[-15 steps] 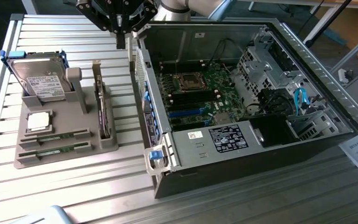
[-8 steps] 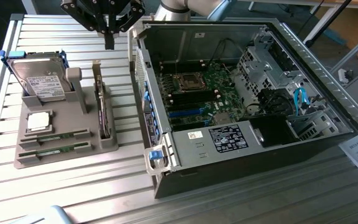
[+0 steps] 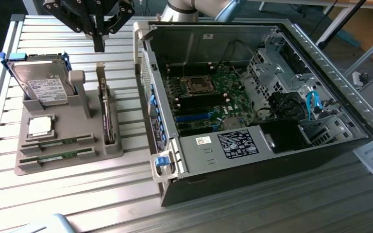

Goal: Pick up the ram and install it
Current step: 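Reach for the ram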

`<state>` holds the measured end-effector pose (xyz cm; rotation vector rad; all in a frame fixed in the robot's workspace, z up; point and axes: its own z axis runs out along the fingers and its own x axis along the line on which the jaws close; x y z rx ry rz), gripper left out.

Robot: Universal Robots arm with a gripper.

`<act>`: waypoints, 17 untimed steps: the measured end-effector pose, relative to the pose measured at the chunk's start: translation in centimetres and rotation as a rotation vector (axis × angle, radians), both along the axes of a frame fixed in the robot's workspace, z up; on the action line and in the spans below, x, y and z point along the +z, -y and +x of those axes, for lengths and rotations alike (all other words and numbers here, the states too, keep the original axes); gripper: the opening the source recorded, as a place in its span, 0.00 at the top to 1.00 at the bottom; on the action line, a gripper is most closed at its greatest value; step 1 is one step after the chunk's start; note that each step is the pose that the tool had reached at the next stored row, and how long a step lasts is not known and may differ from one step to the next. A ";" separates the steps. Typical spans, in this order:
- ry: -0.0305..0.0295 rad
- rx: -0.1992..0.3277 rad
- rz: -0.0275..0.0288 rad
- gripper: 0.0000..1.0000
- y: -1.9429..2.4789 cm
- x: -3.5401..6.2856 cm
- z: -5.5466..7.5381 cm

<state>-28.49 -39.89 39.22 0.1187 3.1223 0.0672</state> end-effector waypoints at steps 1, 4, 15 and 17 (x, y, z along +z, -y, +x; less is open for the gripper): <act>-0.0001 0.000 0.0000 0.89 0.00 0.00 -0.2; -0.0003 0.000 0.0001 0.89 0.00 -0.02 -1.3; -0.0022 0.000 0.0000 0.89 0.00 -0.05 -4.4; -0.0025 0.000 0.0000 0.89 0.00 -0.06 -4.9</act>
